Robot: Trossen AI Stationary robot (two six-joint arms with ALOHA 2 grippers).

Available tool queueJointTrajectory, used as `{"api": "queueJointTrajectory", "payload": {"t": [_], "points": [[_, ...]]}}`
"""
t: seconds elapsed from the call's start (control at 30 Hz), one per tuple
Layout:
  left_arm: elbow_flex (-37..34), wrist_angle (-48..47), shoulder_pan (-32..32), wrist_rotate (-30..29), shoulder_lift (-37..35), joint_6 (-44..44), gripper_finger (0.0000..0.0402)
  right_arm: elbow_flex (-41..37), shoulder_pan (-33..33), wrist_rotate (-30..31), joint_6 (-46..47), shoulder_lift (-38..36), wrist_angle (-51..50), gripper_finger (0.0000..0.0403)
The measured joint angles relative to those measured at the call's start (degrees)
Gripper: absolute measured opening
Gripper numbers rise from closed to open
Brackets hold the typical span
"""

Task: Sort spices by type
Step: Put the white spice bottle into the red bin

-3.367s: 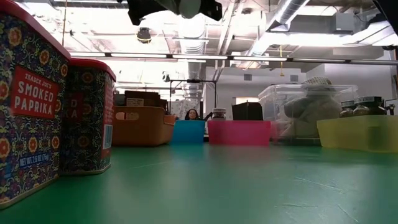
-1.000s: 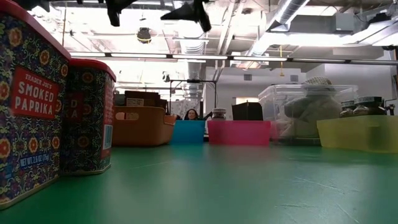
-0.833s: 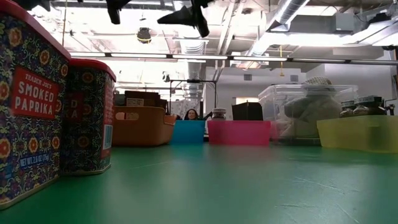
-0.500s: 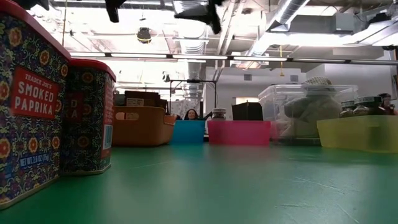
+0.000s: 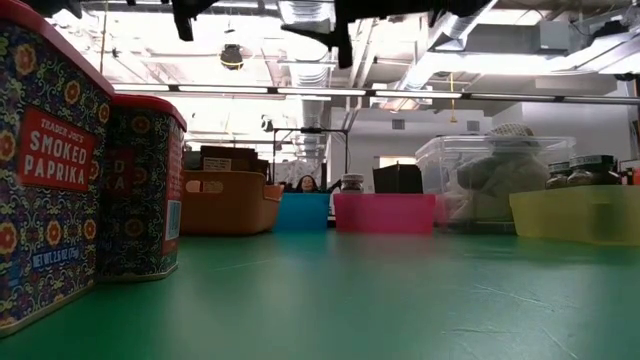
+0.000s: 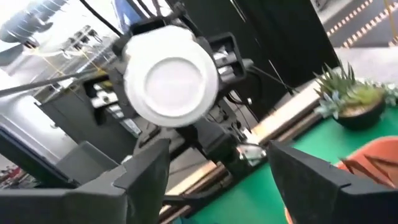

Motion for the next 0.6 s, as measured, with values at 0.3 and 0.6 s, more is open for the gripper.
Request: {"api": "queueJointTrajectory", "payload": {"t": [0.3, 0.6], "points": [[0.0, 8.64, 0.04, -2.92, 2.39, -0.27, 0.0195, 0.06, -0.08, 0.02, -1.36, -0.21, 9.32, 0.0389], [0.0, 11.45, 0.0, -3.81, 4.07, -0.5, 0.0195, 0.06, 0.57, 3.2, -5.24, -0.12, 15.26, 0.0378]]}}
